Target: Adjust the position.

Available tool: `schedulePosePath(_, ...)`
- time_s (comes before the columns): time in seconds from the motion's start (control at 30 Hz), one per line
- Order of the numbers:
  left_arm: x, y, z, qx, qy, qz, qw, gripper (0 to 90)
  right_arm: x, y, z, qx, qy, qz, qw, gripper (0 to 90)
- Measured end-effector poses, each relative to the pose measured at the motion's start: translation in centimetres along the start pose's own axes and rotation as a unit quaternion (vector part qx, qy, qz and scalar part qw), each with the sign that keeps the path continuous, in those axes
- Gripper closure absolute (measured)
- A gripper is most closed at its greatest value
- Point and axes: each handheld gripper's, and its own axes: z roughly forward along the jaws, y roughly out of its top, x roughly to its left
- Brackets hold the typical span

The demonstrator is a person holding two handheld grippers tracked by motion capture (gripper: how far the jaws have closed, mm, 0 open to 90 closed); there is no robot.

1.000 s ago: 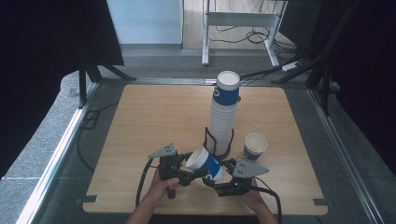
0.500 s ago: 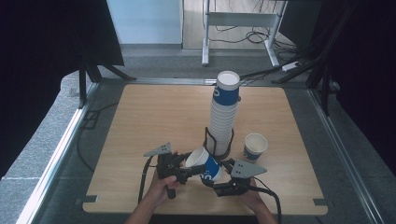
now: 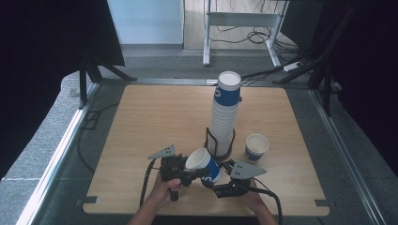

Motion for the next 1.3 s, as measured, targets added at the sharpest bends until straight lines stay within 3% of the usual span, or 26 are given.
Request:
schedulePosePath(0.2, -0.2, 0.0, -0.1, 0.003, 0.005, 0.012, 0.9999, 20.5, 0.0, 0.1, 0.0, 0.007, 0.002, 0.002, 1.0, 27.5)
schedulePosePath(0.3, -0.5, 0.1, -0.1, 0.009, 0.02, 0.03, 0.9993, 20.6, 0.0, 0.1, 0.0, 0.012, 0.002, 0.004, 0.9999, 26.5)
schedulePosePath(0.43, -1.1, 0.6, -0.5, 0.017, 0.046, 0.064, 0.9967, 20.6, -0.2, 0.1, -0.3, 0.016, -0.002, 0.016, 0.9997, 21.8)
schedulePosePath(0.6, -1.7, 1.1, -0.8, 0.046, 0.074, 0.104, 0.9908, 20.5, -0.3, 0.3, -0.8, 0.02, -0.005, 0.014, 0.9997, 20.4)
schedulePosePath(0.7, -2.2, 1.2, -0.7, 0.067, 0.092, 0.128, 0.9852, 20.4, -0.2, 0.3, -0.9, 0.029, -0.007, 0.007, 0.9995, 19.8)
schedulePosePath(0.97, -3.5, 1.2, -0.2, 0.11, 0.148, 0.188, 0.9648, 20.3, 0.2, 0.1, -0.8, 0.067, -0.008, -0.009, 0.9977, 17.8)
schedulePosePath(1.13, -3.8, 1.2, 0.0, 0.133, 0.157, 0.198, 0.9582, 20.2, 0.4, 0.0, -0.6, 0.074, -0.005, -0.014, 0.9971, 17.4)
schedulePosePath(1.3, -3.9, 1.0, 0.3, 0.156, 0.173, 0.214, 0.9487, 20.2, 0.7, -0.1, -0.2, 0.082, -0.004, -0.019, 0.9964, 16.9)
